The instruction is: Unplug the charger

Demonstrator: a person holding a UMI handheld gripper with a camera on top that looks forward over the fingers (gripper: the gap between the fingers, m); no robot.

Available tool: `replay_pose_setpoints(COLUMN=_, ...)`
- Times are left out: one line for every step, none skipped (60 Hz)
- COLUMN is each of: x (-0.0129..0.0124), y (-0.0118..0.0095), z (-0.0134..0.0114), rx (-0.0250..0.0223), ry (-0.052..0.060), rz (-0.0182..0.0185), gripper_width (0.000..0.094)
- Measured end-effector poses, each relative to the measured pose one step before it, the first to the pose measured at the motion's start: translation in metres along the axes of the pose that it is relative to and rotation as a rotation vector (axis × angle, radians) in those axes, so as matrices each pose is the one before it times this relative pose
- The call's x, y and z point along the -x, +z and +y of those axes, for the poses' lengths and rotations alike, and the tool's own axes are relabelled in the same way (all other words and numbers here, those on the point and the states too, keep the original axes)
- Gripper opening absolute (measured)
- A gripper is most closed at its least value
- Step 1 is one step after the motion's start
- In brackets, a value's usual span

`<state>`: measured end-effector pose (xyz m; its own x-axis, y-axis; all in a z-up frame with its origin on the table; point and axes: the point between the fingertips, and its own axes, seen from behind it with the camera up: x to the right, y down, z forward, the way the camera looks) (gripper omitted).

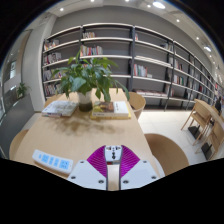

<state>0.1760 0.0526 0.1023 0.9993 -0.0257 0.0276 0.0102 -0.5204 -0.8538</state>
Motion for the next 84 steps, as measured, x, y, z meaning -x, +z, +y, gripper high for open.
replay_pose_setpoints(x=-0.00226, y=0.00241, z=0.00819, rx=0.01919, ry=0.0015, rz=0.00270, gripper_width=0.0130)
replay_pose_setpoints(x=-0.00179, y=0.00148, z=0.00764, rx=0.01841, ry=-0.0017, rz=0.00307, gripper_width=0.0131)
replay_pose_setpoints(x=-0.00125, y=0.00142, z=0.00744, rx=0.01637, ry=-0.0031, rz=0.00072, gripper_width=0.0131)
replay_pose_setpoints(x=0.00018, y=0.00146, z=0.00651, rx=0.01375, ry=-0.0016, rz=-0.00279, gripper_width=0.0131)
replay_pose_setpoints(x=0.00755, y=0.00880, z=0.02169, rx=0.00297, ry=0.0010, rz=-0.00345, gripper_width=0.0131)
replay_pose_setpoints(x=-0.00214, y=-0.00185, z=-0.00287, rx=0.01031, ry=0.0046, rz=-0.00982, gripper_width=0.0131)
replay_pose_setpoints(x=-0.00156, y=-0.00128, z=-0.00009, rx=0.01151, ry=0.0047, rz=-0.00811, gripper_width=0.0146)
replay_pose_setpoints(x=0.00108, y=0.00172, z=0.00201, rx=0.00551, ry=0.0058, rz=-0.00492, gripper_width=0.0153)
replay_pose_setpoints(x=0.00079, y=0.00183, z=0.00221, rx=0.00459, ry=0.0062, rz=-0.00464, gripper_width=0.0161)
replay_pose_setpoints(x=0.00074, y=0.00166, z=0.00177, rx=0.00320, ry=0.0046, rz=-0.00306, gripper_width=0.0164)
replay_pose_setpoints(x=0.00239, y=0.00412, z=0.00352, rx=0.00018, ry=0.0028, rz=-0.00086, gripper_width=0.0174)
replay_pose_setpoints(x=0.00103, y=0.00173, z=0.00237, rx=0.00399, ry=-0.0004, rz=-0.00277, gripper_width=0.0183)
replay_pose_setpoints(x=0.00228, y=0.00306, z=0.00265, rx=0.00716, ry=-0.0015, rz=-0.00161, gripper_width=0.0190)
replay_pose_setpoints(x=-0.00156, y=0.00214, z=0.00472, rx=0.00511, ry=-0.0011, rz=-0.00384, gripper_width=0.0198)
replay_pose_setpoints(x=0.00046, y=0.00166, z=0.00250, rx=0.00736, ry=0.0002, rz=-0.00065, gripper_width=0.0202)
replay_pose_setpoints(x=0.00059, y=0.00189, z=0.00206, rx=0.00650, ry=-0.0013, rz=-0.00039, gripper_width=0.0209)
replay_pose_setpoints(x=0.00087, y=0.00190, z=0.00162, rx=0.00463, ry=-0.0028, rz=-0.00241, gripper_width=0.0214)
replay_pose_setpoints(x=0.00158, y=0.00134, z=0.00134, rx=0.00461, ry=-0.0037, rz=-0.00422, gripper_width=0.0221)
replay_pose_setpoints(x=0.00176, y=0.00141, z=0.00146, rx=0.00513, ry=-0.0034, rz=-0.00541, gripper_width=0.0232)
replay_pose_setpoints(x=0.00362, y=0.00028, z=0.00012, rx=0.00831, ry=-0.0034, rz=-0.00332, gripper_width=0.0243)
replay_pose_setpoints(x=0.00101, y=0.00063, z=0.00183, rx=0.00810, ry=-0.0035, rz=-0.00284, gripper_width=0.0253)
replay_pose_setpoints(x=0.00131, y=0.00222, z=-0.00042, rx=0.00246, ry=-0.0033, rz=-0.00056, gripper_width=0.0262)
replay_pose_setpoints(x=0.00065, y=-0.00070, z=0.00282, rx=-0.00035, ry=-0.0047, rz=-0.00144, gripper_width=0.0278)
replay_pose_setpoints(x=-0.00025, y=-0.00050, z=-0.00102, rx=0.00002, ry=-0.0052, rz=0.00184, gripper_width=0.0309)
replay_pose_setpoints(x=-0.00068, y=-0.00107, z=-0.00101, rx=-0.00059, ry=-0.0069, rz=0.00404, gripper_width=0.0355)
replay_pose_setpoints(x=-0.00115, y=-0.00151, z=-0.00124, rx=-0.00049, ry=-0.0082, rz=0.00687, gripper_width=0.0398)
replay_pose_setpoints(x=-0.00105, y=-0.00198, z=-0.00152, rx=-0.00045, ry=-0.0082, rz=0.00826, gripper_width=0.0440)
replay_pose_setpoints(x=-0.00078, y=-0.00285, z=-0.00198, rx=-0.00123, ry=-0.0064, rz=0.00719, gripper_width=0.0479)
replay_pose_setpoints(x=0.00004, y=-0.00373, z=-0.00231, rx=-0.00242, ry=-0.0046, rz=0.00429, gripper_width=0.0516)
replay_pose_setpoints(x=-0.00051, y=-0.00405, z=-0.00724, rx=-0.00155, ry=-0.0035, rz=0.00305, gripper_width=0.0547)
replay_pose_setpoints(x=0.00068, y=-0.00596, z=-0.00254, rx=-0.00949, ry=-0.0012, rz=0.00420, gripper_width=0.0574)
replay_pose_setpoints(x=0.00022, y=-0.00486, z=-0.00469, rx=-0.01123, ry=-0.0002, rz=0.00339, gripper_width=0.0597)
replay_pose_setpoints(x=0.00047, y=-0.00529, z=-0.00522, rx=-0.01306, ry=0.0013, rz=0.00402, gripper_width=0.0618)
replay_pose_setpoints(x=0.00020, y=-0.00564, z=-0.00564, rx=-0.01433, ry=0.0009, rz=0.00399, gripper_width=0.0634)
replay_pose_setpoints(x=-0.00041, y=-0.00465, z=-0.00697, rx=-0.01450, ry=0.0006, rz=0.00449, gripper_width=0.0650)
replay_pose_setpoints(x=0.00046, y=-0.00639, z=-0.00614, rx=-0.01496, ry=0.0007, rz=0.00381, gripper_width=0.0664)
replay_pose_setpoints(x=0.00029, y=-0.00672, z=-0.00565, rx=-0.01266, ry=0.0001, rz=0.00387, gripper_width=0.0673)
replay_pose_setpoints(x=0.00000, y=-0.00704, z=-0.00506, rx=-0.00990, ry=-0.0006, rz=0.00398, gripper_width=0.0682)
replay_pose_setpoints(x=0.00015, y=-0.00738, z=-0.00477, rx=-0.00931, ry=-0.0012, rz=0.00447, gripper_width=0.0686)
replay_pose_setpoints(x=0.00028, y=-0.00753, z=-0.00464, rx=-0.01007, ry=-0.0016, rz=0.00465, gripper_width=0.0688)
replay_pose_setpoints(x=0.00023, y=-0.00832, z=-0.00591, rx=-0.01040, ry=-0.0015, rz=0.00511, gripper_width=0.0688)
replay_pose_setpoints(x=-0.00050, y=-0.01105, z=-0.00607, rx=-0.00973, ry=-0.0016, rz=0.00246, gripper_width=0.0688)
replay_pose_setpoints(x=0.00056, y=-0.00847, z=-0.00404, rx=-0.01053, ry=-0.0006, rz=0.00343, gripper_width=0.0687)
replay_pose_setpoints(x=0.00183, y=-0.00617, z=-0.00184, rx=-0.01071, ry=0.0008, rz=0.00476, gripper_width=0.0690)
replay_pose_setpoints(x=-0.00007, y=-0.01126, z=-0.00422, rx=-0.00627, ry=0.0019, rz=0.00142, gripper_width=0.0691)
replay_pose_setpoints(x=0.00153, y=-0.00653, z=-0.00123, rx=-0.01110, ry=0.0041, rz=0.00521, gripper_width=0.0692)
replay_pose_setpoints(x=0.00023, y=-0.00890, z=-0.00227, rx=-0.00922, ry=0.0047, rz=0.00434, gripper_width=0.0694)
replay_pose_setpoints(x=0.00073, y=-0.00885, z=-0.00190, rx=-0.00795, ry=0.0048, rz=0.00309, gripper_width=0.0692)
replay_pose_setpoints(x=0.00135, y=-0.00823, z=-0.00085, rx=-0.00587, ry=0.0054, rz=0.00187, gripper_width=0.0694)
replay_pose_setpoints(x=0.00176, y=-0.00834, z=0.00009, rx=-0.00310, ry=0.0067, rz=-0.00046, gripper_width=0.0693)
replay_pose_setpoints(x=0.00228, y=-0.00820, z=0.00100, rx=0.00027, ry=0.0075, rz=-0.00329, gripper_width=0.0693)
replay_pose_setpoints(x=0.00446, y=-0.00730, z=0.00322, rx=0.00077, ry=0.0066, rz=-0.00569, gripper_width=0.0695)
replay_pose_setpoints(x=0.00225, y=-0.00789, z=0.00167, rx=0.00200, ry=0.0038, rz=-0.00782, gripper_width=0.0696)
replay_pose_setpoints(x=0.00072, y=-0.01073, z=0.00038, rx=0.00151, ry=0.0013, rz=-0.00659, gripper_width=0.0695)
replay_pose_setpoints(x=0.00204, y=-0.00760, z=0.00190, rx=-0.00156, ry=0.0007, rz=-0.00314, gripper_width=0.0697)
replay_pose_setpoints(x=0.00139, y=-0.00784, z=0.00189, rx=-0.00189, ry=0.0006, rz=0.00006, gripper_width=0.0700)
replay_pose_setpoints(x=0.00120, y=-0.00776, z=0.00197, rx=-0.00105, ry=0.0010, rz=0.00147, gripper_width=0.0701)
replay_pose_setpoints(x=0.00085, y=-0.00740, z=0.00274, rx=-0.00003, ry=0.0003, rz=0.00276, gripper_width=0.0700)
replay_pose_setpoints(x=0.00102, y=-0.00716, z=0.00266, rx=0.00048, ry=0.0003, rz=0.00344, gripper_width=0.0701)
replay_pose_setpoints(x=0.00344, y=-0.00503, z=0.00550, rx=-0.00046, ry=0.0017, rz=0.00387, gripper_width=0.0700)
replay_pose_setpoints(x=0.00081, y=-0.00642, z=0.00267, rx=0.00026, ry=0.0021, rz=0.00261, gripper_width=0.0701)
replay_pose_setpoints(x=0.00072, y=-0.00778, z=0.00204, rx=-0.00111, ry=0.0019, rz=0.00071, gripper_width=0.0701)
replay_pose_setpoints(x=0.00116, y=-0.00641, z=0.00201, rx=-0.00184, ry=0.0012, rz=0.00011, gripper_width=0.0700)
replay_pose_setpoints(x=0.00157, y=-0.00573, z=0.00265, rx=-0.00096, ry=0.0013, rz=-0.00033, gripper_width=0.0699)
replay_pose_setpoints(x=0.00153, y=-0.00524, z=0.00280, rx=0.00089, ry=0.0016, rz=-0.00023, gripper_width=0.0699)
replay_pose_setpoints(x=0.00139, y=-0.00509, z=0.00326, rx=0.00281, ry=0.0018, rz=-0.00009, gripper_width=0.0700)
replay_pose_setpoints(x=0.00144, y=-0.00475, z=0.00324, rx=0.00372, ry=0.0008, rz=-0.00006, gripper_width=0.0699)
replay_pose_setpoints(x=0.00146, y=-0.00458, z=0.00326, rx=0.00446, ry=-0.0022, rz=0.00046, gripper_width=0.0698)
replay_pose_setpoints(x=0.00219, y=-0.00466, z=0.00434, rx=0.00433, ry=-0.0038, rz=0.00176, gripper_width=0.0699)
replay_pose_setpoints(x=0.00186, y=-0.00435, z=0.00321, rx=0.00492, ry=-0.0043, rz=0.00146, gripper_width=0.0699)
replay_pose_setpoints(x=0.00116, y=-0.00443, z=0.00287, rx=0.00422, ry=-0.0043, rz=0.00035, gripper_width=0.0699)
replay_pose_setpoints(x=0.00125, y=-0.00482, z=0.00275, rx=0.00185, ry=-0.0042, rz=-0.00166, gripper_width=0.0698)
replay_pose_setpoints(x=0.00180, y=-0.00404, z=0.00175, rx=0.00106, ry=-0.0035, rz=-0.00271, gripper_width=0.0699)
replay_pose_setpoints(x=0.00224, y=-0.00363, z=0.00190, rx=0.00089, ry=-0.0019, rz=-0.00380, gripper_width=0.0700)
replay_pose_setpoints(x=0.00223, y=-0.00356, z=0.00188, rx=0.00010, ry=-0.0002, rz=-0.00429, gripper_width=0.0699)
replay_pose_setpoints(x=0.00164, y=-0.00359, z=0.00153, rx=-0.00114, ry=0.0016, rz=-0.00299, gripper_width=0.0699)
replay_pose_setpoints(x=0.00125, y=-0.00309, z=0.00114, rx=-0.00225, ry=0.0025, rz=-0.00165, gripper_width=0.0702)
replay_pose_setpoints(x=0.00102, y=-0.00299, z=0.00130, rx=-0.00206, ry=0.0027, rz=-0.00094, gripper_width=0.0701)
replay_pose_setpoints(x=0.00069, y=-0.00251, z=0.00149, rx=-0.00114, ry=0.0022, rz=0.00035, gripper_width=0.0702)
replay_pose_setpoints(x=0.00292, y=0.00211, z=0.00140, rx=0.00053, ry=-0.0003, rz=0.00359, gripper_width=0.0699)
replay_pose_setpoints(x=-0.00104, y=-0.00371, z=0.00202, rx=0.00264, ry=-0.0032, rz=0.00169, gripper_width=0.0699)
replay_pose_setpoints(x=0.00025, y=-0.00219, z=0.00171, rx=0.00236, ry=-0.0036, rz=0.00154, gripper_width=0.0699)
replay_pose_setpoints(x=0.00055, y=-0.00161, z=0.00122, rx=0.00132, ry=-0.0024, rz=-0.00057, gripper_width=0.0699)
replay_pose_setpoints(x=0.00133, y=-0.00149, z=0.00099, rx=0.00011, ry=-0.0016, rz=-0.00206, gripper_width=0.0701)
